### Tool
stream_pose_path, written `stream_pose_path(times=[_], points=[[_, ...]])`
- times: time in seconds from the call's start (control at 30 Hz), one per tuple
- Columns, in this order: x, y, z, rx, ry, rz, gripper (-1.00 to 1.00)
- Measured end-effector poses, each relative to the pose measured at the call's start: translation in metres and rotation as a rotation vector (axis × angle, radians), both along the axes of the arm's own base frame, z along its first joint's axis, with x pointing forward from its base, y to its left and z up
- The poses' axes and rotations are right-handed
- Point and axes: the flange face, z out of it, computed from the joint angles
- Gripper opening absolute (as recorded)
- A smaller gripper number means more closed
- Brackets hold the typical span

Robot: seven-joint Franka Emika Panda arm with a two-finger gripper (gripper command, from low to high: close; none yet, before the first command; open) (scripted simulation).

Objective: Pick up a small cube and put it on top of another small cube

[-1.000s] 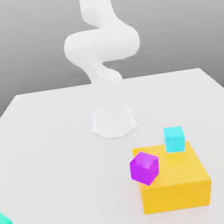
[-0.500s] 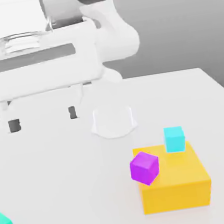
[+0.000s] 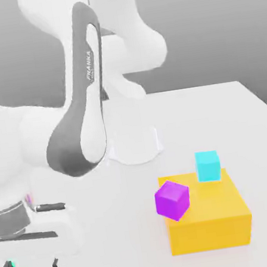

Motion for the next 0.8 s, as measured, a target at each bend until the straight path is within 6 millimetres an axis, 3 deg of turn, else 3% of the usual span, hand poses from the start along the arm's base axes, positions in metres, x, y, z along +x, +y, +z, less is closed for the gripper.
stream_pose_path(times=[0.03,0.07,0.27,0.33,0.43,0.63,0.8], points=[[-0.001,0.000,-0.015,0.000,0.002,0.000,0.00],[-0.001,-0.001,-0.029,0.000,0.003,-0.001,-1.00],[-0.002,0.000,-0.035,0.001,0.004,-0.001,-1.00],[-0.001,-0.001,-0.021,0.000,0.004,0.000,-1.00],[-0.002,0.001,0.019,0.003,0.004,0.002,-1.00],[-0.007,0.106,0.066,0.086,-0.002,0.228,-1.00],[-0.032,0.205,0.101,0.129,-0.001,0.474,-1.00]])
